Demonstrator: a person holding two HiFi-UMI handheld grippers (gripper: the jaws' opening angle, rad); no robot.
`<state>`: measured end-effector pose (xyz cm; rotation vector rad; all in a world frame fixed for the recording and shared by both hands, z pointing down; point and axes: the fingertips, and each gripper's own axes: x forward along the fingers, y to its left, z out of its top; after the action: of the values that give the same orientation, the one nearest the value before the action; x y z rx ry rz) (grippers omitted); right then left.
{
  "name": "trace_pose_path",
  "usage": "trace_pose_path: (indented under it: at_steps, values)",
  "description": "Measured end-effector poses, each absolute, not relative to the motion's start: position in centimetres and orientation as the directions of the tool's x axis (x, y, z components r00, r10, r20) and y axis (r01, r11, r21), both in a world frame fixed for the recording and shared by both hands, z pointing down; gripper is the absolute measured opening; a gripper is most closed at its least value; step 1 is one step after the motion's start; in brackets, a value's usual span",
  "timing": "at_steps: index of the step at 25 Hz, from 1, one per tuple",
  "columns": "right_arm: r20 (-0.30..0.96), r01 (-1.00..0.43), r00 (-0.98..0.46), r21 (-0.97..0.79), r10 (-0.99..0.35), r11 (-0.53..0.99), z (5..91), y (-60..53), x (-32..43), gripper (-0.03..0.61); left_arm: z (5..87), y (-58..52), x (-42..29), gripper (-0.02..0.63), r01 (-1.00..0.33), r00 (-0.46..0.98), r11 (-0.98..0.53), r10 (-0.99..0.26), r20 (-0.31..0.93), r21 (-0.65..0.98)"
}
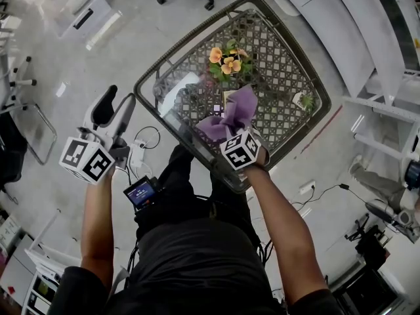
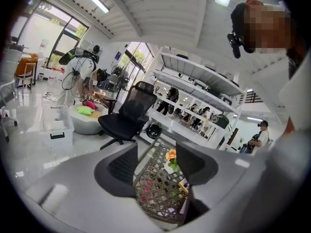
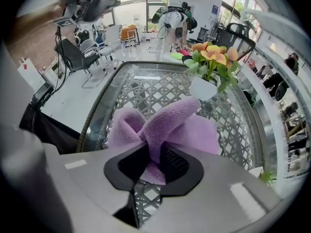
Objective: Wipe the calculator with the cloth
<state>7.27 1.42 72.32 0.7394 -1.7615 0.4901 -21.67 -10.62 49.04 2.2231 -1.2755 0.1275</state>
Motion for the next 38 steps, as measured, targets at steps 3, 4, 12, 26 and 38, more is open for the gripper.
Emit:
trace_pose_path:
  at_steps: [3, 4, 12, 26, 38]
  values:
    - [0.945, -0.738, -0.193, 0.037, -0.263, 0.674, 72.1, 0.9, 8.4, 0.069, 49.3, -10.7, -21.3, 0.275, -0.819, 0.541, -0.381, -0.762, 0.356, 0.429]
    - [0.943, -0.757, -0.194, 0.031, -0.270, 0.653, 72.1, 0.7, 8.7, 0.069, 49.3, -10.8, -21.2, 0.275, -0.819, 0.541, -0.381, -0.761, 0.357, 0.430]
    - [0.942, -0.913, -0.173, -0.044, -0.288, 0.405, 71.8, -0.6, 12.0, 0.069, 48.9, -11.0, -20.5, 0.275, -0.819, 0.543, -0.383, -0.759, 0.360, 0.427]
    - [0.931, -0.933, -0.255, -0.167, -0.261, 0.318, 71.6, 0.3, 9.8, 0.069, 48.2, -11.9, -19.5, 0.275, -0.819, 0.544, -0.386, -0.757, 0.361, 0.425]
    - [0.942, -0.742, -0.313, -0.162, -0.122, 0.651, 72.5, 2.2, 4.7, 0.070, 48.3, -12.8, -19.1, 0.275, -0.821, 0.541, -0.384, -0.762, 0.357, 0.424]
